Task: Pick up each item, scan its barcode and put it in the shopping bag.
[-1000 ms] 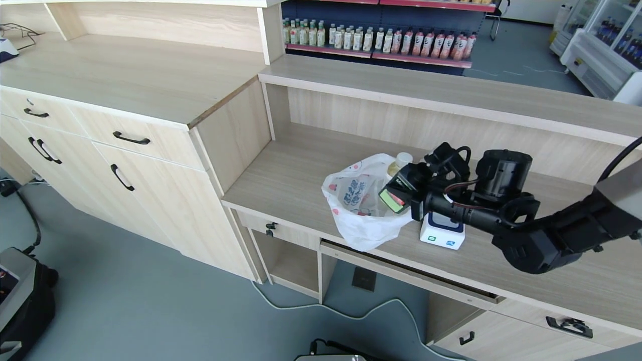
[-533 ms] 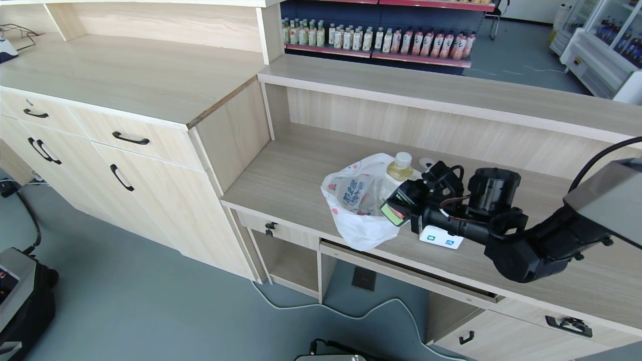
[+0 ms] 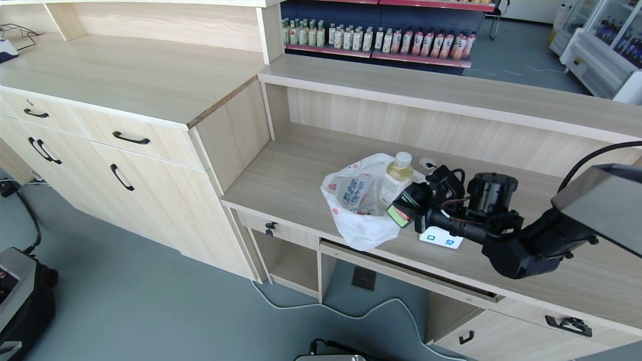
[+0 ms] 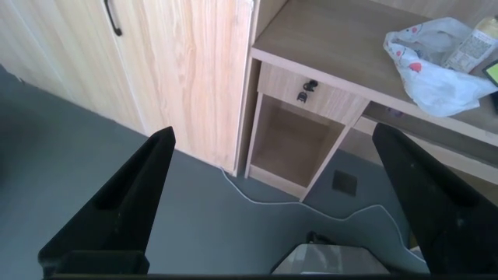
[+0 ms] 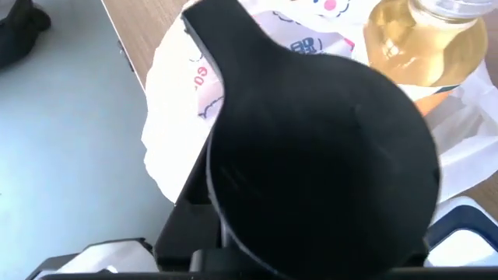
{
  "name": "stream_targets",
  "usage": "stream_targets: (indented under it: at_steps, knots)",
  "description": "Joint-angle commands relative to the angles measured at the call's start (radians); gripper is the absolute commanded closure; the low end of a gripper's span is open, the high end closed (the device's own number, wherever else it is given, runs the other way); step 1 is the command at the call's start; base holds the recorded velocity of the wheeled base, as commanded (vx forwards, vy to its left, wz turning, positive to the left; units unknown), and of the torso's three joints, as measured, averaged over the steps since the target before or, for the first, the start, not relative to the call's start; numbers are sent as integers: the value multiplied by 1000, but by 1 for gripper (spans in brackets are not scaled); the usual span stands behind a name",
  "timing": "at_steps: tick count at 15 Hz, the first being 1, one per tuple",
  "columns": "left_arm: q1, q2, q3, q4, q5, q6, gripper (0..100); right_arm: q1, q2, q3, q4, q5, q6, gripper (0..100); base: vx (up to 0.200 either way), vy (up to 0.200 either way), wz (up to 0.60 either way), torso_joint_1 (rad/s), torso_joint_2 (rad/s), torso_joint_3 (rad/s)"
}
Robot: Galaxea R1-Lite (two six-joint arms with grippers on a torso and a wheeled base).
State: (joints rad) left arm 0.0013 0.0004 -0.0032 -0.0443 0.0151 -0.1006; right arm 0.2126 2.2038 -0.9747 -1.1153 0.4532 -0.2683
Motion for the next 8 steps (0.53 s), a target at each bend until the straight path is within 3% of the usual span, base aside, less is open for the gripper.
stream_targets:
  at_steps: [1,8]
  knots:
    - [0,0,0,0,0,-1,0,-1,17,-45,0,1,24,100,0,0,0,0,0,0]
    - [0,0,0,0,0,-1,0,4,109,-159,5,2,44,100,0,0,0,0,0,0]
